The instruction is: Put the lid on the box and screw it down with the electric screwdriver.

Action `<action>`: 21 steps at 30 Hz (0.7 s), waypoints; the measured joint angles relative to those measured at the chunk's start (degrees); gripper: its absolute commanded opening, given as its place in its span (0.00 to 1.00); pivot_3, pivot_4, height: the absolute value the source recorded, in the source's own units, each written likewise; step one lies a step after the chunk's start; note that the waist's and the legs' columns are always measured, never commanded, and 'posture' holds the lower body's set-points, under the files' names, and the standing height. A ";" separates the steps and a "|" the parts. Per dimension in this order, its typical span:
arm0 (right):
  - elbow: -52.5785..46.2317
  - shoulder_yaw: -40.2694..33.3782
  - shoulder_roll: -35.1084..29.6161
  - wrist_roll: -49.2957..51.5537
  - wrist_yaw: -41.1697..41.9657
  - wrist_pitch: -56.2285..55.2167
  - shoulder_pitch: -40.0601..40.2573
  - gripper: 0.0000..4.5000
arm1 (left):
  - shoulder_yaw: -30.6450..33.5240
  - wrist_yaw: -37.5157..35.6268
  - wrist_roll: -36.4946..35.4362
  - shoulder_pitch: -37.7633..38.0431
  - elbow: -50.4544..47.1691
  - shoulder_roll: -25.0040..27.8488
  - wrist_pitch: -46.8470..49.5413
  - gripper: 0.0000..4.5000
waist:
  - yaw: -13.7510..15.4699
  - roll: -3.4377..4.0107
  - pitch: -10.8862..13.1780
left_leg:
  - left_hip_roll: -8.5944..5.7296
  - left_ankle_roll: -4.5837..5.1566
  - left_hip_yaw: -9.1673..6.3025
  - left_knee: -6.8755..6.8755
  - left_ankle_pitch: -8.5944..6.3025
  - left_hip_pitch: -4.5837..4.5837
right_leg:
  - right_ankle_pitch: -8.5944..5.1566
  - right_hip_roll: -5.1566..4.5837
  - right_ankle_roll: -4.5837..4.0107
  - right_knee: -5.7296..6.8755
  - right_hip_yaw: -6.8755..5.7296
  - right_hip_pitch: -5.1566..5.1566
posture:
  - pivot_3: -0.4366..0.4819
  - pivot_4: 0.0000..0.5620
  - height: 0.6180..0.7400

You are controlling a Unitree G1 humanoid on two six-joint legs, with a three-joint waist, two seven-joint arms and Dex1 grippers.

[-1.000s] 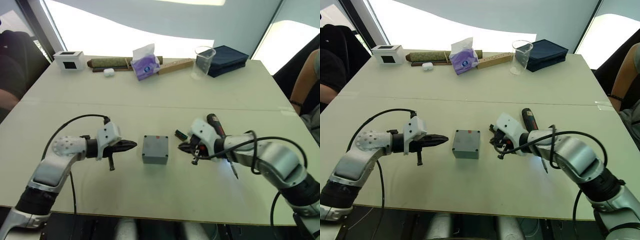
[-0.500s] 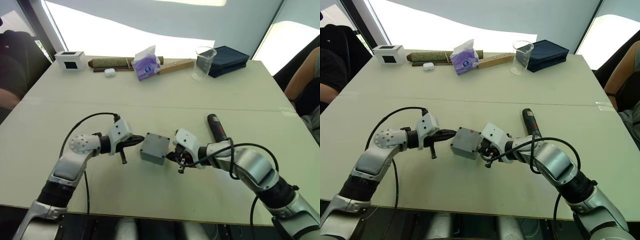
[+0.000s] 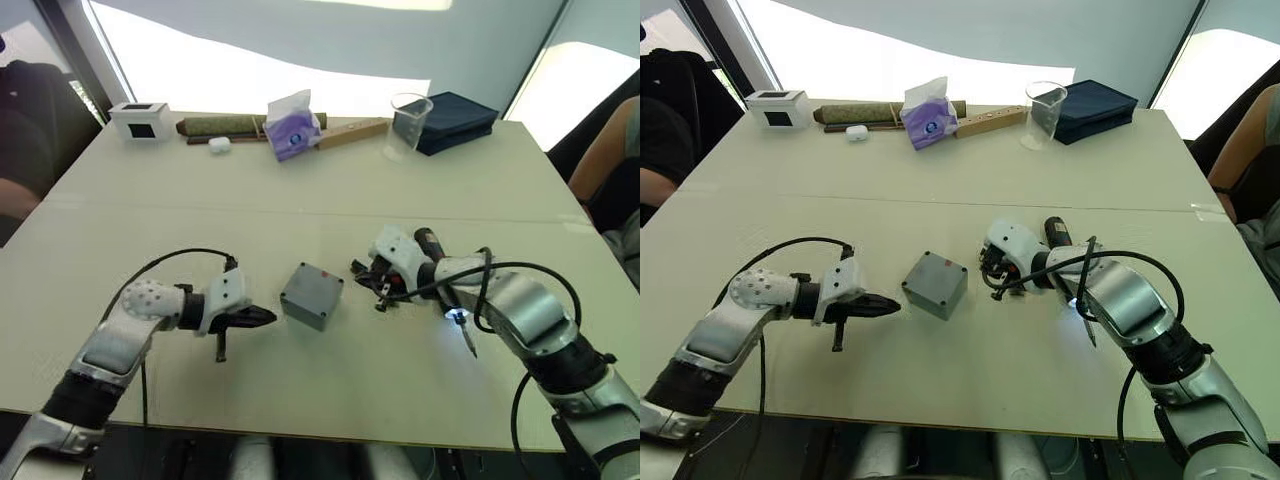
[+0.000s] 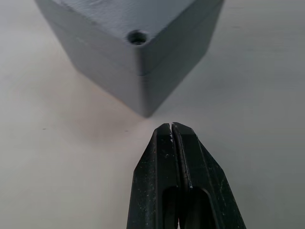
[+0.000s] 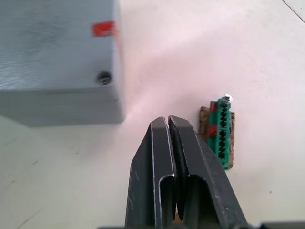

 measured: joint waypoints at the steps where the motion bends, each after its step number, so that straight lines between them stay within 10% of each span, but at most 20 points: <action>1: 0.96 0.02 0.57 -0.42 0.09 -0.54 -0.09 0.01 | -0.01 -0.02 0.00 0.00 -0.63 0.00 0.35 0.00 | 0.06 0.00 0.00 | 0.00 0.00 0.01 0.01 0.00 0.00 | 0.00 0.00 0.00 0.00 0.00 0.01 | 0.48 0.27 0.85; 21: -5.63 -0.55 6.42 0.24 4.53 2.90 6.81 0.01 | -0.25 5.35 3.99 -4.76 2.76 -3.68 -0.39 0.00 | 0.01 0.00 0.00 | 0.00 -0.02 -0.02 0.04 0.01 0.01 | 0.00 0.02 0.01 0.08 0.00 0.01 | 0.48 0.27 0.85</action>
